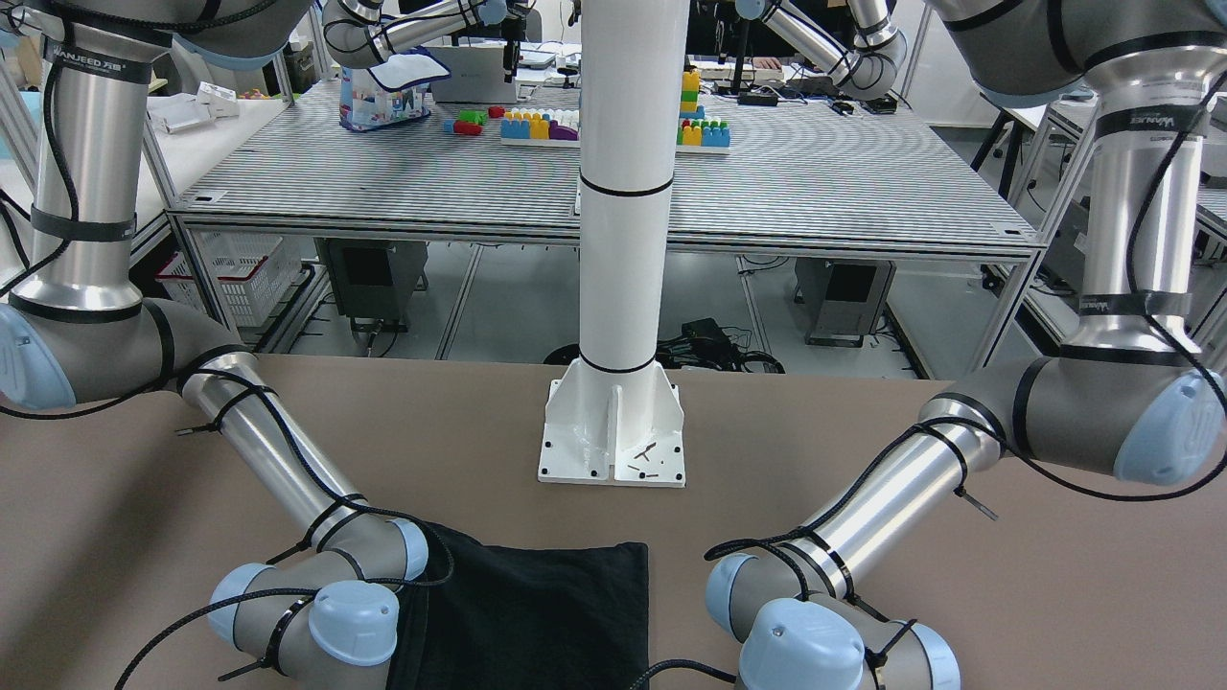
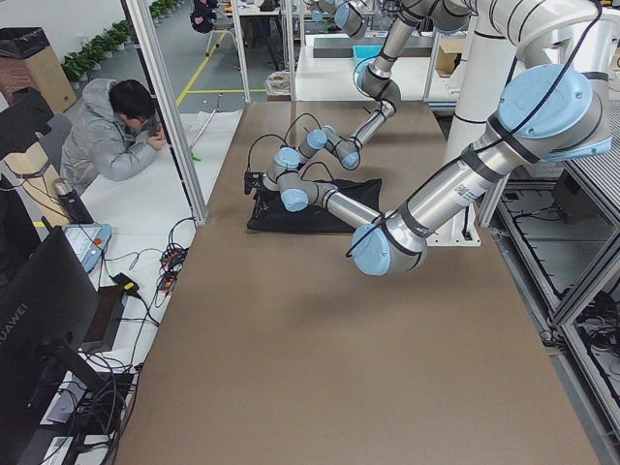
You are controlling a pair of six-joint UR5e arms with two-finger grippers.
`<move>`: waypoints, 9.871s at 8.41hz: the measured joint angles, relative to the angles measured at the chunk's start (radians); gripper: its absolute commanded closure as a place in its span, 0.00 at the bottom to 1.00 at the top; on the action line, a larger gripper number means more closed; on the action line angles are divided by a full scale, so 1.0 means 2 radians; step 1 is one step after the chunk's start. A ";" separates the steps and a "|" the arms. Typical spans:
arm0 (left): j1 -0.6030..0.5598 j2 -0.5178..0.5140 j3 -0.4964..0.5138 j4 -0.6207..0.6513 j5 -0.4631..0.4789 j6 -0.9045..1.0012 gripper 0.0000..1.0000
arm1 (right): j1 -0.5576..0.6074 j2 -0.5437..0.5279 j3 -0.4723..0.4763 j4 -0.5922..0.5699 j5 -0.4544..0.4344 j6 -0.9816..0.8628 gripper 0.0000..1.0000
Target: Fold clothes
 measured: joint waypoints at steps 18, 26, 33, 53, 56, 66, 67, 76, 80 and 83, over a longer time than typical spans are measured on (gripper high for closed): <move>0.003 -0.006 0.008 -0.001 0.000 0.000 0.00 | 0.042 -0.084 0.168 0.018 0.229 0.048 0.06; 0.001 -0.017 0.006 0.002 0.001 -0.006 0.00 | -0.034 -0.155 0.165 0.114 0.229 0.108 0.06; 0.001 -0.021 0.001 -0.003 0.000 -0.012 0.00 | -0.023 -0.196 0.261 0.141 0.237 0.157 0.06; 0.004 -0.020 0.006 -0.001 0.018 -0.010 0.00 | -0.153 -0.314 0.325 0.205 0.186 0.338 0.06; 0.007 -0.020 0.006 -0.002 0.018 -0.010 0.00 | -0.181 -0.325 0.324 0.205 0.178 0.343 0.06; 0.010 -0.019 0.007 -0.001 0.037 -0.010 0.00 | -0.230 -0.269 0.293 0.174 0.110 0.356 0.09; 0.010 -0.019 0.007 -0.001 0.038 -0.010 0.00 | -0.231 -0.260 0.287 0.168 0.104 0.357 0.32; 0.010 -0.019 0.008 -0.001 0.039 -0.009 0.00 | -0.224 -0.237 0.278 0.165 0.094 0.390 1.00; 0.012 -0.015 -0.016 -0.002 0.020 -0.041 0.00 | -0.213 -0.235 0.284 0.172 0.098 0.385 1.00; 0.058 0.037 -0.126 0.007 0.008 -0.090 0.00 | -0.202 -0.235 0.311 0.171 0.105 0.383 1.00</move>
